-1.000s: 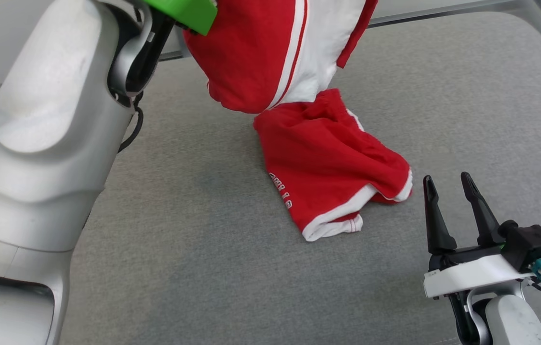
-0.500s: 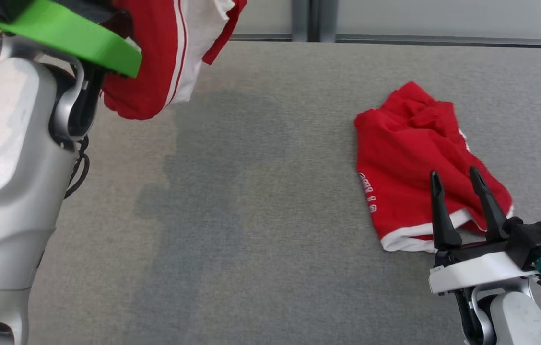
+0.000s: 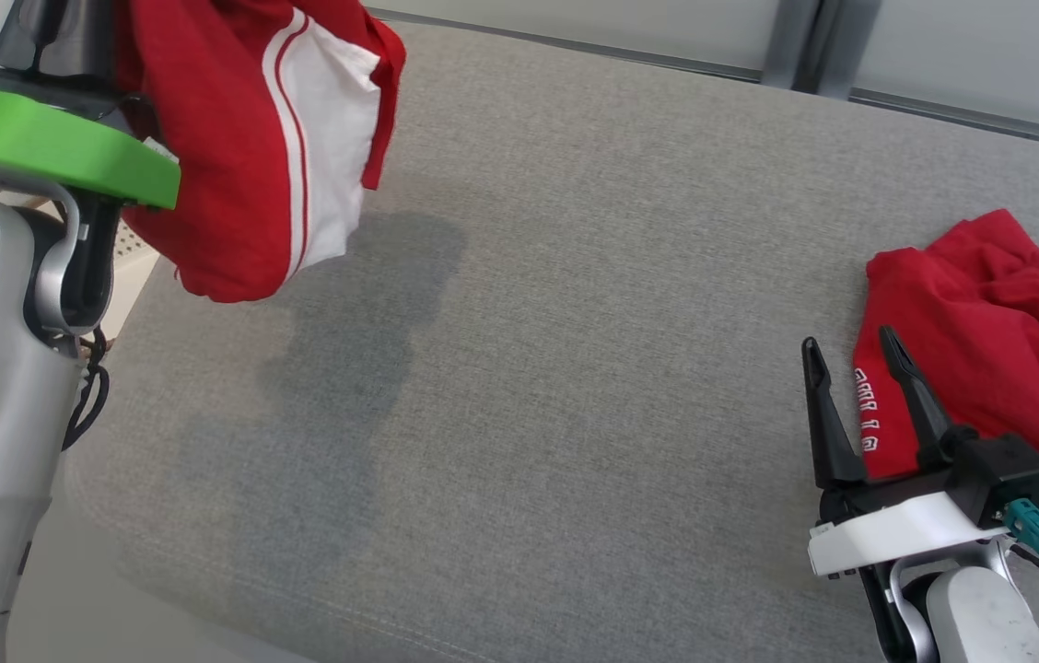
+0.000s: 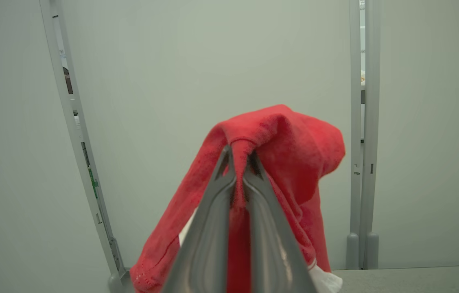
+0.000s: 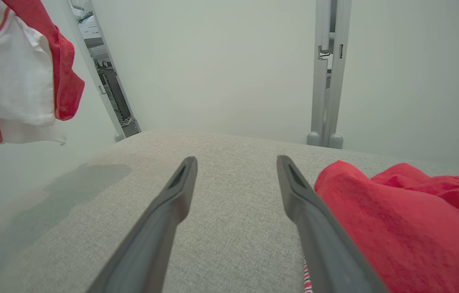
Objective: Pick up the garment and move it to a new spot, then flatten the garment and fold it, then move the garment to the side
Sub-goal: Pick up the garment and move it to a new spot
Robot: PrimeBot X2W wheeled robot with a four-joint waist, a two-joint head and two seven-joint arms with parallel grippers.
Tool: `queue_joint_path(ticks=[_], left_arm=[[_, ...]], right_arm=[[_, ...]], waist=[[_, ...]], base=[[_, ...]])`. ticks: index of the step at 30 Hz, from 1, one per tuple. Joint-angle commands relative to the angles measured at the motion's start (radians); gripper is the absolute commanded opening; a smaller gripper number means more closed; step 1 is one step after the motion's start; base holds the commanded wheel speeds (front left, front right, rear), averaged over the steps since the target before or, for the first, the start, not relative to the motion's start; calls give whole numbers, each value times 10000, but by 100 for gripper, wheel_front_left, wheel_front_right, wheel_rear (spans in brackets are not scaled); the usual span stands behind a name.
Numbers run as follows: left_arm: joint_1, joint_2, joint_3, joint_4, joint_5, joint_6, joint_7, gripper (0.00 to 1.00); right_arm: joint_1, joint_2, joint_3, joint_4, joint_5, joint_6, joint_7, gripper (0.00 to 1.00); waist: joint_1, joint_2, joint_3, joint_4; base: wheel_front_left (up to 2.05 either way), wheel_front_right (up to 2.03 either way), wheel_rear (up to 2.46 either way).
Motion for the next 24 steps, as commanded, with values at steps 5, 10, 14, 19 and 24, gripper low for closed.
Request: queue_joint_path(ticks=[5, 10, 14, 19, 24], left_arm=[[292, 242, 307, 113, -177, 91, -167, 0], [36, 484, 633, 330, -184, 83, -246, 0], [-290, 717, 937, 618, -160, 30, -273, 0], [-627, 900, 1486, 1174, -271, -69, -337, 0], [-706, 727, 2035, 1860, -215, -253, -332, 0]], right_arm=[[30, -45, 156, -75, -141, 5, -30, 100], [-74, -146, 270, -191, -226, 5, 81, 100], [-175, -286, 222, -474, -318, 5, 235, 100], [-244, -546, 125, -1092, -472, 5, 520, 100], [-253, -773, -24, -1958, -649, 5, 847, 100]], waist=[[0, 0, 15, 405], [0, 0, 242, -13], [0, 0, 612, -497], [0, 0, 1191, -1137], [0, 0, 1758, -1675]], base=[[0, 0, 0], [0, 0, 0], [0, 0, 0], [0, 0, 0], [0, 0, 0]])
